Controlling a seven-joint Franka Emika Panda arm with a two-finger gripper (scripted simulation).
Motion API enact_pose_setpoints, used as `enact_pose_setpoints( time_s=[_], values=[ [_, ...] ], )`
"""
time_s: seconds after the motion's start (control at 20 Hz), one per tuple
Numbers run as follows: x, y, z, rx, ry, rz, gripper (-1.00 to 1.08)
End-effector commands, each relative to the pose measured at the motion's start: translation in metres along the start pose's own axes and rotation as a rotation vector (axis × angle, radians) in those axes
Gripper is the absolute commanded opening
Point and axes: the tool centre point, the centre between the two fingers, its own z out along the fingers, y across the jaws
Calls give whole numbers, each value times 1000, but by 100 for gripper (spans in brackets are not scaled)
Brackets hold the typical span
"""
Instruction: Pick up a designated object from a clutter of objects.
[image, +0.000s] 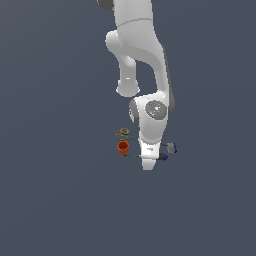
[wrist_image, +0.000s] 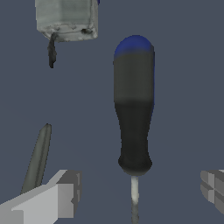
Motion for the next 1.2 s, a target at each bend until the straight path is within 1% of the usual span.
enact_pose_setpoints(
  time_s=[0.0,0.2,0.4,0.45,1.15],
  values=[
    [0,-1,13,1,0,-2,100],
    [0,-1,28,1,0,-3,100],
    [0,-1,32,1,0,-4,100],
    [0,-1,32,1,0,-4,-100],
    [1,-1,28,0,0,-4,-100]
  ],
)
